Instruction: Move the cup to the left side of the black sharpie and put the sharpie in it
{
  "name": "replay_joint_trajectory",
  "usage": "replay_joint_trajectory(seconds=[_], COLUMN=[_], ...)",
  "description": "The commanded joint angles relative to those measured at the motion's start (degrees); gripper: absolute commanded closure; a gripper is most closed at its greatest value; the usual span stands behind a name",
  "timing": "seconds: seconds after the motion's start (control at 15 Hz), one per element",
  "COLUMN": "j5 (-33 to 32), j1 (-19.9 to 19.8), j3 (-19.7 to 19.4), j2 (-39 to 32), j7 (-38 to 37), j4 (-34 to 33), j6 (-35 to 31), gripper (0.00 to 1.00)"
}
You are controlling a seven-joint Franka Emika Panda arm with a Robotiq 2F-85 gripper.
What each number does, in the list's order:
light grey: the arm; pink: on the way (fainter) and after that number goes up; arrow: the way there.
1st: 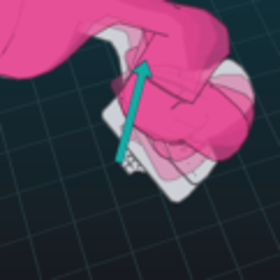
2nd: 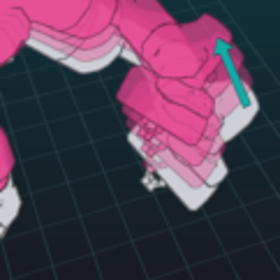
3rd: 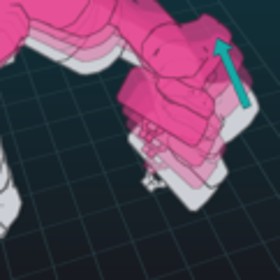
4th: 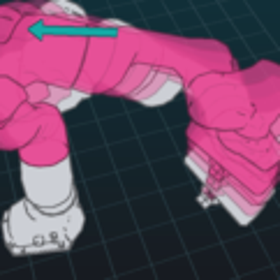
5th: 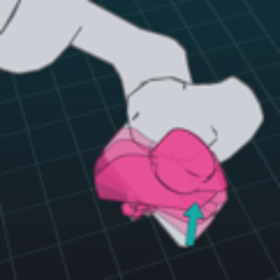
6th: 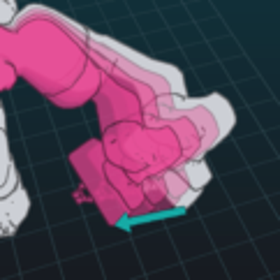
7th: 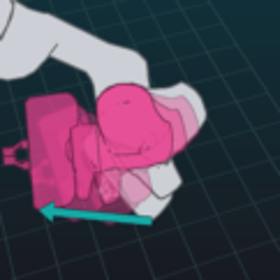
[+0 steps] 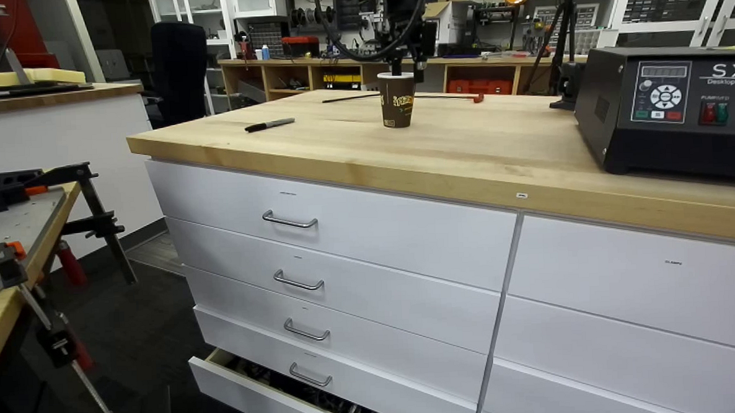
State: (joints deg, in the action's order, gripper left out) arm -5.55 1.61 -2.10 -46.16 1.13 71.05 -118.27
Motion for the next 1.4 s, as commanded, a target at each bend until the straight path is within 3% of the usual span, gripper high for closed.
replay_joint_trajectory(seconds=[0.0,0.4,1.33], j5=[-1.0,-1.1,0.1], j1=[0.5,0.6,2.6], j3=[-0.7,-0.6,3.4], j2=[-1.5,-2.1,4.2], j7=[-1.6,-1.3,2.6], j4=[-3.3,-4.5,1.4], j6=[1.3,1.4,-1.8], gripper=[0.59,0.98,0.99])
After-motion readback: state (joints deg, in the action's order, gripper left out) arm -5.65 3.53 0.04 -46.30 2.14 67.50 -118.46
